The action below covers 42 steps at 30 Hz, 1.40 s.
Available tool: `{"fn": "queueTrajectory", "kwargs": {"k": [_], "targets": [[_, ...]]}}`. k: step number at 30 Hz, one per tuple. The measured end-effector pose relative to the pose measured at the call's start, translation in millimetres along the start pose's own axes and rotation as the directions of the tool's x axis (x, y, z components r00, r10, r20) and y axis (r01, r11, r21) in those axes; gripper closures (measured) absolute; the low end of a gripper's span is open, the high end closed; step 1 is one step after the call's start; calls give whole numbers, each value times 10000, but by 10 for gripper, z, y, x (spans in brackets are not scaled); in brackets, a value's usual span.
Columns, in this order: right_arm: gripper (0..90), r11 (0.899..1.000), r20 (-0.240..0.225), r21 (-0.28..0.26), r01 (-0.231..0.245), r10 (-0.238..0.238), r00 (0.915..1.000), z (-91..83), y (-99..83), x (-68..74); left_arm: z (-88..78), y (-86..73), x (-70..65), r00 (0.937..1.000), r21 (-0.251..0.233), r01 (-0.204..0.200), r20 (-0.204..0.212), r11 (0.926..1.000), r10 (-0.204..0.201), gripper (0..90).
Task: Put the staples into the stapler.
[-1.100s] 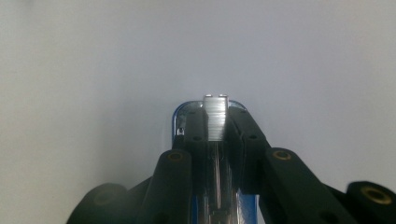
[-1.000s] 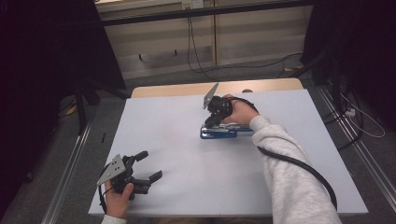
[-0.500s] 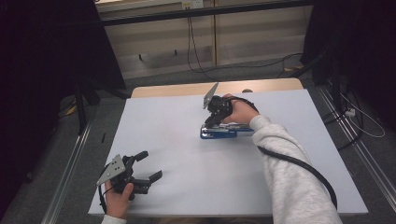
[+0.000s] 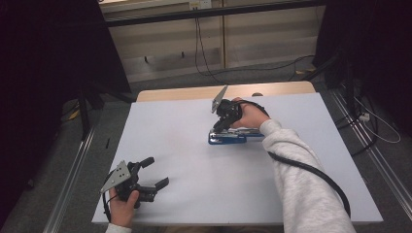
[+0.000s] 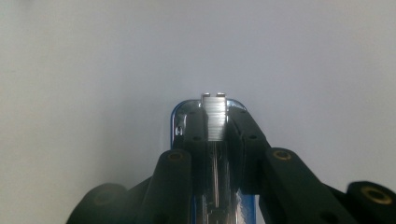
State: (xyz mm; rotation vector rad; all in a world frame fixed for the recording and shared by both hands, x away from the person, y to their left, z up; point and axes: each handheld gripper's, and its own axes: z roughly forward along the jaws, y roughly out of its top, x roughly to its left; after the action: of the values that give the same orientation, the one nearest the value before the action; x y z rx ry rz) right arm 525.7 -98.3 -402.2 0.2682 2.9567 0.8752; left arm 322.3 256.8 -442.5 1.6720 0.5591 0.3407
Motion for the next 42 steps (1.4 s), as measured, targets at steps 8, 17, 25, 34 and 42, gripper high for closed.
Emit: {"fn": "queueTrajectory", "kwargs": {"k": [8,17,25,34,42], "targets": [[785,9999,-65,110,62,-62,10000,15,19,14,0,0,1,10000,15,-17,-8,10000,17,51],[785,10000,-37,-3,100,-100,9999,-6,10,2,0,-1,-1,10000,21,2,16,10000,-3,51],[785,9999,2,32,113,-113,9999,-7,-4,-7,3,0,-2,10000,17,-7,20,10000,7,51],[785,9998,-10,90,187,-187,9998,15,13,-3,0,0,-2,10000,10,-2,22,10000,2,51],[774,9998,-3,21,185,-185,9998,39,25,1,1,-1,-2,10000,20,-1,28,10000,1,51]]}}
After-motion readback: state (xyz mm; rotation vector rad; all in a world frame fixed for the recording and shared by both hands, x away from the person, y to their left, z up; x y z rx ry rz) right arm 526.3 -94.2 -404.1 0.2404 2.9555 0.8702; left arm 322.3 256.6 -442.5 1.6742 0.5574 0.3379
